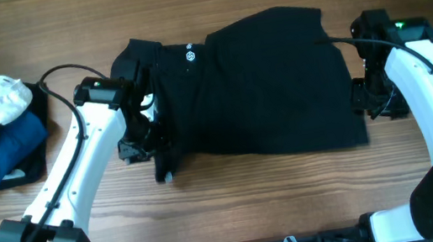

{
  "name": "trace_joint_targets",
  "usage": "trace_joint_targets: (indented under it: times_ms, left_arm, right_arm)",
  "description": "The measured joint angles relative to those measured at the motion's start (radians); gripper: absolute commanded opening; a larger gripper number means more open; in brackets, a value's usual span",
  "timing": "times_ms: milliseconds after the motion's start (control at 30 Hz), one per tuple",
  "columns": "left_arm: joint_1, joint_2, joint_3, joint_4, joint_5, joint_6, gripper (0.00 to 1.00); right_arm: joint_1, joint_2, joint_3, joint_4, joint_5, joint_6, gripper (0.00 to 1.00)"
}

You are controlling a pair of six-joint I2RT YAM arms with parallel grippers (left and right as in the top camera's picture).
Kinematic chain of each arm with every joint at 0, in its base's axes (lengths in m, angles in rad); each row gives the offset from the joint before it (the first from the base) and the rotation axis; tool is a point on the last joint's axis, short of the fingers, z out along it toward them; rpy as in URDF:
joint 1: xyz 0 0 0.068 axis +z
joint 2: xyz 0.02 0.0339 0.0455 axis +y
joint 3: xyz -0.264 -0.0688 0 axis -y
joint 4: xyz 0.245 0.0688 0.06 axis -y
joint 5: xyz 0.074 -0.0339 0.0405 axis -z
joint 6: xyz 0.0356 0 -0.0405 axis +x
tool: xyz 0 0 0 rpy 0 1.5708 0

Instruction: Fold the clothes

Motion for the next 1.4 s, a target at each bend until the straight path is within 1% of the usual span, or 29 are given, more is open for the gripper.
trace_joint_targets:
  times_ms: [33,100,267,400,467,567,667,733,800,867,933,1133,1233,1300,1333,1367,1400]
  left_arm:
    - [0.000,0.000,0.000,0.000,0.000,-0.003,0.82]
    - [0.000,0.000,0.000,0.000,0.000,-0.002,0.85]
    - [0.000,0.001,-0.010,0.002,0.000,-0.001,0.86]
    - [0.000,0.001,-0.070,0.037,-0.003,-0.001,0.88]
    - [0.000,0.001,-0.107,0.080,-0.004,-0.008,0.89]
    - [0.000,0.002,-0.164,0.150,-0.003,-0.048,0.88]
    - [0.000,0.002,-0.215,0.251,-0.004,-0.089,0.86]
    - [0.000,0.003,-0.246,0.357,-0.011,-0.115,0.84]
    - [0.000,0.004,-0.259,0.424,-0.037,-0.148,0.84]
    - [0.000,0.006,-0.262,0.482,-0.096,-0.198,0.82]
    - [0.001,0.008,-0.262,0.498,-0.130,-0.232,0.80]
    - [0.029,0.014,-0.267,0.507,-0.191,-0.307,0.70]
    - [0.036,0.045,-0.286,0.541,-0.203,-0.333,0.61]
    - [0.036,0.075,-0.295,0.552,-0.202,-0.341,0.53]
    - [0.036,0.093,-0.298,0.554,-0.201,-0.346,0.47]
    - [0.036,0.109,-0.301,0.557,-0.201,-0.344,0.38]
    - [0.036,0.124,-0.303,0.559,-0.198,-0.346,0.25]
  right_arm:
    - [0.000,0.000,0.000,0.000,-0.002,0.000,0.88]
    - [0.000,0.000,0.000,0.004,-0.016,0.001,0.88]
    - [0.000,0.000,-0.001,0.007,-0.079,0.001,0.87]
    - [0.000,0.000,-0.048,0.072,-0.165,0.008,0.87]
    - [0.000,0.000,-0.082,0.108,-0.185,0.024,0.87]
    - [0.000,0.000,-0.140,0.185,-0.208,0.057,0.87]
    - [0.000,0.000,-0.185,0.253,-0.224,0.073,0.87]
    - [0.000,0.000,-0.201,0.278,-0.229,0.080,0.87]
    - [0.000,0.000,-0.204,0.292,-0.230,0.080,0.87]
    - [0.000,0.000,-0.204,0.301,-0.230,0.080,0.87]
    - [0.000,0.000,-0.204,0.304,-0.230,0.080,0.87]
    - [0.000,0.000,-0.204,0.304,-0.230,0.075,0.87]
    - [0.000,0.000,-0.204,0.304,-0.230,0.075,0.87]
    - [0.000,0.000,-0.204,0.303,-0.230,0.075,0.87]
    - [0.000,0.000,-0.204,0.300,-0.230,0.075,0.87]
    - [0.000,0.000,-0.204,0.296,-0.230,0.075,0.87]
    - [0.000,0.000,-0.204,0.292,-0.230,0.075,0.87]
